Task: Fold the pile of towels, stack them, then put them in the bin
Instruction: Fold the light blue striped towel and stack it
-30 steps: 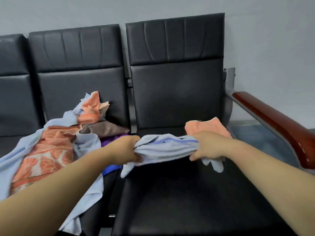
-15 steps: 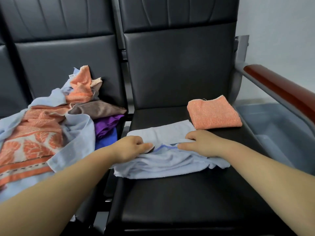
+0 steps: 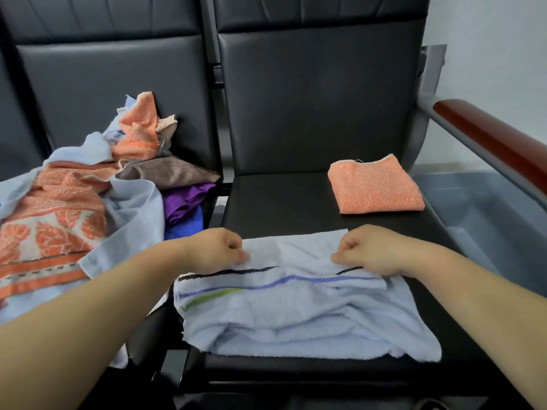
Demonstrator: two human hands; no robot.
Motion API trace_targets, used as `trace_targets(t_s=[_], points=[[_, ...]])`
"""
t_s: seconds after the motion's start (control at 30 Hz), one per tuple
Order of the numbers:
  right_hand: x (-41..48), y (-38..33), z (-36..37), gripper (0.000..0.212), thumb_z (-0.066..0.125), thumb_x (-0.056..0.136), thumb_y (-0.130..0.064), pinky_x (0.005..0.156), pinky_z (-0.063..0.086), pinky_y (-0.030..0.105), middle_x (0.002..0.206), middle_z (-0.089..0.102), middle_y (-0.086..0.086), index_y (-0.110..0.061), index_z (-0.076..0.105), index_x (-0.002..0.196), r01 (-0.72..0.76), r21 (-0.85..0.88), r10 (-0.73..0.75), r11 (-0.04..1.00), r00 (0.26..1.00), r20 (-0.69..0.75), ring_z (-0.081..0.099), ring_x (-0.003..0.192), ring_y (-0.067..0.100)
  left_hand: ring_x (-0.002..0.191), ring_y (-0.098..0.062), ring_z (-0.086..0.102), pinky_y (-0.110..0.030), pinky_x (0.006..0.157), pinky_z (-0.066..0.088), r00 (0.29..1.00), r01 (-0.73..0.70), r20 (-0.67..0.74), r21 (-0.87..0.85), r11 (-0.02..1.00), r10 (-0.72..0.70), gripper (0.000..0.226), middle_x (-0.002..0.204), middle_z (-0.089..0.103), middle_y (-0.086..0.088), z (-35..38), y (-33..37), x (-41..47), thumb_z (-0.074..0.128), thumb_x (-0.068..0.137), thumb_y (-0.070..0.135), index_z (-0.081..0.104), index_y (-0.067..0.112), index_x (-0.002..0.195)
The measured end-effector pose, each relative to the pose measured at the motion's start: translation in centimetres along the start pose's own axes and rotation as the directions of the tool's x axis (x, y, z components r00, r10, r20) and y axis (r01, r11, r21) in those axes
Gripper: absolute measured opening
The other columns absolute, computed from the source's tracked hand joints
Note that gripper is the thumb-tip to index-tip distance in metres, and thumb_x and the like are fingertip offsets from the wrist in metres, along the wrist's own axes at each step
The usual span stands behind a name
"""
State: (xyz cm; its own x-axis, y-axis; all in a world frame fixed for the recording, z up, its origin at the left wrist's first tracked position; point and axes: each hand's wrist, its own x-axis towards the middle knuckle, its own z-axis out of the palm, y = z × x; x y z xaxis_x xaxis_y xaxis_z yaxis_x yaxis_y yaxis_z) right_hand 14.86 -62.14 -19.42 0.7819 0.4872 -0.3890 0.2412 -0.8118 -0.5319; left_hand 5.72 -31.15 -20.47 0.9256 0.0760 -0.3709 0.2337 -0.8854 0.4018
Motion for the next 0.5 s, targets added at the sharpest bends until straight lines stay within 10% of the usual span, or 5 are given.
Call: trace_targets(t_s=[0.5], points=[[4.1,1.3,1.4,0.008,0.065,0.097,-0.021,0.072,0.042,0.023,0.100,0.064,-0.017,-0.028,0.069,0.097,0.112,0.055,-0.084,0.992,0.927,-0.366,0.058,0.094,0.005,0.071,-0.023,0.050,-0.036,0.064,0.041,0.964,0.075,-0.260,0.033,0.997,-0.064,0.036,0.070,0.054,-0.001,1.6,-1.6,2.2,0.055,0.099,0.033,0.044,0.015,0.070]])
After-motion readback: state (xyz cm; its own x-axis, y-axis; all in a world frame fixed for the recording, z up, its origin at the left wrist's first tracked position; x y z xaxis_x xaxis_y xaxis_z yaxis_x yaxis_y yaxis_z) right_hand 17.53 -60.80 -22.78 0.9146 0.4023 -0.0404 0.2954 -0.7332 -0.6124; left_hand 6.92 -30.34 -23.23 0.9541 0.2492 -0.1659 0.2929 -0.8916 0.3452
